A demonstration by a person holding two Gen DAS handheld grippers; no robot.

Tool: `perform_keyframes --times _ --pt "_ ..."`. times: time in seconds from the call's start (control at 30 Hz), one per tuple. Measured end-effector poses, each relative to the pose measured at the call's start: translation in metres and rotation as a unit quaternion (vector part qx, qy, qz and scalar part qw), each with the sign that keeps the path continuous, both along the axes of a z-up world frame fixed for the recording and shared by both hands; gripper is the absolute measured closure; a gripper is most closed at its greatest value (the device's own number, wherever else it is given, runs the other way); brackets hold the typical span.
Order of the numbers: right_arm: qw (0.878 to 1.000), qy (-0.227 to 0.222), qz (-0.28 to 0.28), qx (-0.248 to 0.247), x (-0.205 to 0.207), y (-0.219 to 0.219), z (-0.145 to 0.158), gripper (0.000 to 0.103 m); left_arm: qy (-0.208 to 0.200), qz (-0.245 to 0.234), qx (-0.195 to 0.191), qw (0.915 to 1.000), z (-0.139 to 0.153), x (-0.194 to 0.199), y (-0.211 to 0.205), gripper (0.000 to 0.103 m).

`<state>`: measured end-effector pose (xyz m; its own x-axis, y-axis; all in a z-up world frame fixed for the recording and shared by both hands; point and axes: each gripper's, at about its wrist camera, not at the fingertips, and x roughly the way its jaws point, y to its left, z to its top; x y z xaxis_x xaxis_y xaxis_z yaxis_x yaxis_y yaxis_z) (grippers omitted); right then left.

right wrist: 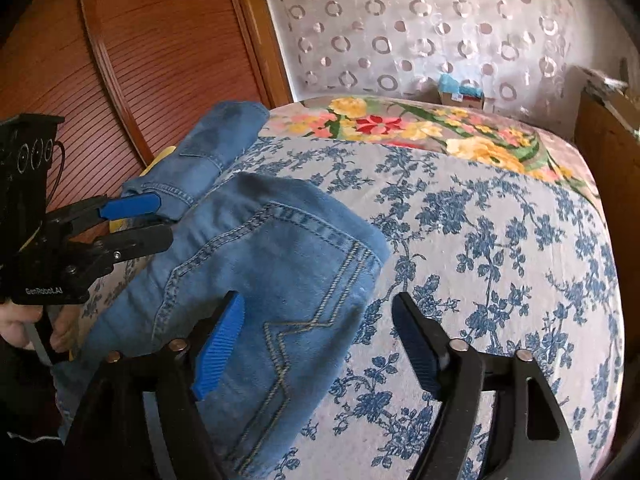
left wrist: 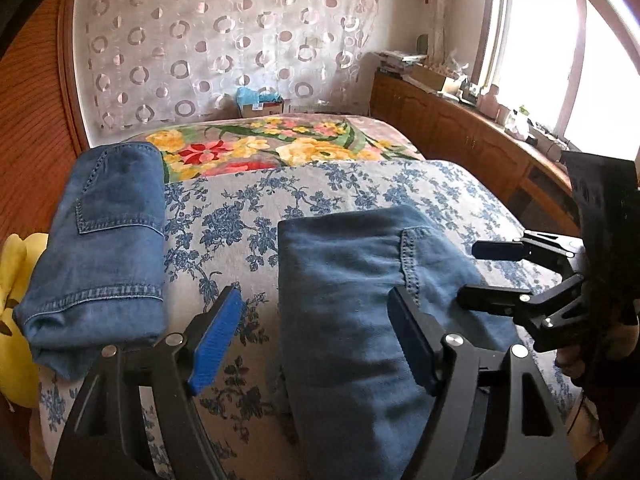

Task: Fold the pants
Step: 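Grasp the folded jeans with both tools and lift them off the sheet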

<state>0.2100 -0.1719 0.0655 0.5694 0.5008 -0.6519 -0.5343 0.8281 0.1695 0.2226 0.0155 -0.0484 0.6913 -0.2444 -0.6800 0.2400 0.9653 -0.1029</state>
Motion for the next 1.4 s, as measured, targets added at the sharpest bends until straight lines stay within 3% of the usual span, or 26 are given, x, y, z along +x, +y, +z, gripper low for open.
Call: perform_keyframes --times 0.23,0.4,0.53,0.57,0.6,0.7,0.73,0.8,0.9,0.93,1.1,1.4 --pt "0.999 0.048 -0.001 0.026 0.023 0.006 -0.018 0.017 0.018 -0.002 0.019 0.9997 -0.016 0.003 -0.003 0.027" --pt "0.995 0.084 0.015 0.057 0.038 0.008 -0.032 0.016 0.032 -0.009 0.003 0.9994 -0.026 0.003 0.004 0.027" --pt "0.995 0.082 0.023 0.056 0.039 0.013 -0.032 0.016 0.039 -0.012 -0.014 0.9991 -0.03 0.0 0.009 0.027" --pt "0.995 0.082 0.026 0.057 0.039 0.014 -0.033 0.019 0.04 -0.013 -0.015 0.999 -0.031 -0.001 0.009 0.027" --pt "0.993 0.088 0.036 0.065 0.04 0.017 -0.034 0.028 0.041 -0.013 -0.017 0.9989 -0.032 -0.002 0.009 0.027" --pt "0.992 0.095 0.047 0.074 0.041 0.019 -0.036 0.035 0.048 -0.018 -0.029 0.9983 -0.037 -0.004 0.009 0.029" --pt "0.991 0.097 0.051 0.08 0.042 0.018 -0.037 0.037 0.05 -0.022 -0.035 0.9979 -0.038 -0.005 0.009 0.034" --pt "0.987 0.107 0.063 0.097 0.043 0.016 -0.039 0.053 0.052 -0.032 -0.048 0.997 -0.038 -0.008 0.008 0.046" --pt "0.988 0.092 0.07 0.106 0.039 0.013 -0.034 0.065 0.042 -0.033 -0.051 0.9972 -0.032 -0.015 0.004 0.055" --pt "0.987 0.088 0.071 0.112 0.038 0.011 -0.031 0.066 0.039 -0.034 -0.05 0.9974 -0.03 -0.018 0.003 0.061" --pt "0.99 0.048 0.075 0.105 0.028 0.017 -0.008 0.073 0.019 -0.024 -0.056 0.998 -0.014 -0.029 0.007 0.071" --pt "0.99 -0.039 0.104 0.084 0.007 0.053 0.06 0.075 -0.052 0.015 -0.092 0.9943 0.04 -0.049 0.05 0.072"
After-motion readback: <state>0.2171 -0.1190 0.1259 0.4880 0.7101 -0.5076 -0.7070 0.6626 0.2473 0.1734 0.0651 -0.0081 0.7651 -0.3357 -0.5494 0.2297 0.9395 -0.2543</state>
